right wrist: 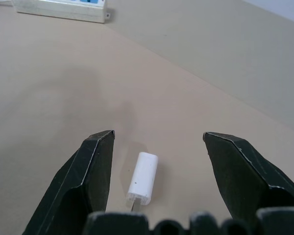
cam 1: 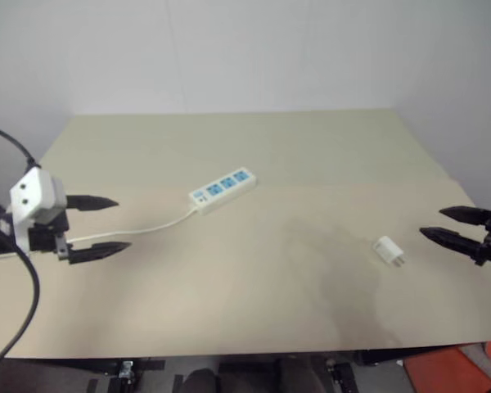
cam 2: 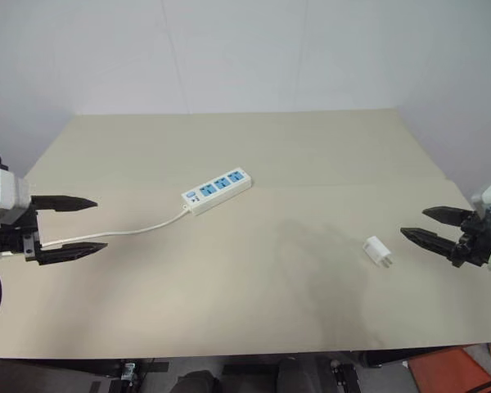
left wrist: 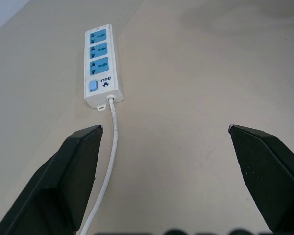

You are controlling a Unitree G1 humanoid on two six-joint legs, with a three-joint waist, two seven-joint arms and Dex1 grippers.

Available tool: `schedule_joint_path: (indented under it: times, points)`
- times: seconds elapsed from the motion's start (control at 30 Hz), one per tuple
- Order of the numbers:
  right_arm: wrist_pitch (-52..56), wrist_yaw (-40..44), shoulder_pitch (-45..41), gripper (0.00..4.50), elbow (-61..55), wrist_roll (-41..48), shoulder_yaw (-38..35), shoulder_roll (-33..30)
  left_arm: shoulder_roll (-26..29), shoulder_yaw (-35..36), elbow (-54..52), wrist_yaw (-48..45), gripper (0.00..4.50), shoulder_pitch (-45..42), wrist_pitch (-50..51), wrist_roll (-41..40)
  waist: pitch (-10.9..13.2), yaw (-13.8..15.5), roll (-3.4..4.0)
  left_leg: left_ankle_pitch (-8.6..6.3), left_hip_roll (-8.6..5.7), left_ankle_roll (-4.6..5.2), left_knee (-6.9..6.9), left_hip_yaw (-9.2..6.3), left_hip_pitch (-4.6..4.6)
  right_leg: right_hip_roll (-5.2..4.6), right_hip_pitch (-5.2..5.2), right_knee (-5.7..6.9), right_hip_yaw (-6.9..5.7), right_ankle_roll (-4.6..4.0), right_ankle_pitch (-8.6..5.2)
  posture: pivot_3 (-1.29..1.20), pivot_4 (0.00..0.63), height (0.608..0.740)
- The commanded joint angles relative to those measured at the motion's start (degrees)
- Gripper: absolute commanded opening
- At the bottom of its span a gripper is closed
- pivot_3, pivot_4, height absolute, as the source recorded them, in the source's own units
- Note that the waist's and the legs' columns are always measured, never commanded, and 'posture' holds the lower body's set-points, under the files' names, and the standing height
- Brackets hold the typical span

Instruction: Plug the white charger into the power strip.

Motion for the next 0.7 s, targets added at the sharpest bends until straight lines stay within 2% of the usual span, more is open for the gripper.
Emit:
schedule_joint_path:
  times: [0.03, 0.23, 0.37, 0.53, 0.7]
  points:
    - [0.7, 0.0, 0.7, 3.49, -2.1, 1.9, -3.0, -0.8, -1.0, -1.0, -1.4, 1.7, 4.49, -0.3, -0.9, -0.1, 0.0, 0.0, -0.01, 0.00, 0.00, 0.00, -0.01, 0.00, 0.01, 0.00, 0.00, 0.00, 0.00, -0.01, 0.00, 0.00, 0.150, 0.740]
    - [2.1, -0.3, -0.3, 3.49, -4.0, 3.6, -2.8, -1.4, -2.4, -5.0, -0.3, 3.6, 4.49, -2.6, -2.7, 1.3, 0.1, 0.1, -0.13, 0.00, 0.00, 0.00, -0.07, 0.00, 0.06, 0.01, 0.04, 0.00, 0.03, -0.02, -0.01, 0.00, 0.150, 0.740]
    - [2.0, -0.7, -1.2, 3.49, -4.7, 3.9, -1.1, -1.3, -3.6, -10.4, 4.3, 6.7, 4.49, -6.7, -8.1, 7.4, 0.1, 0.2, -0.12, 0.00, -0.01, 0.00, -0.15, 0.01, 0.15, 0.01, 0.13, -0.02, 0.03, -0.02, -0.01, 0.00, 0.150, 0.740]
    - [2.7, -2.3, -3.2, 3.49, -7.4, 4.5, 0.7, -0.3, -6.8, -18.0, 14.1, 7.2, 4.49, -17.2, -11.0, 12.0, 0.1, 0.3, -0.20, 0.00, -0.01, 0.00, -0.25, -0.03, 0.22, 0.01, 0.54, -0.10, -0.03, -0.04, -0.04, 0.00, 0.150, 0.740]
    - [3.8, -4.7, -4.4, 3.49, -10.6, 6.2, 1.1, 0.6, -14.5, -26.9, 31.4, 8.2, 4.49, -31.1, -15.8, 19.0, 0.1, 0.4, -0.23, 0.01, -0.04, -0.01, -0.24, -0.07, 0.24, 0.01, 0.66, -0.14, -0.09, -0.03, -0.04, 0.00, 0.150, 0.740]
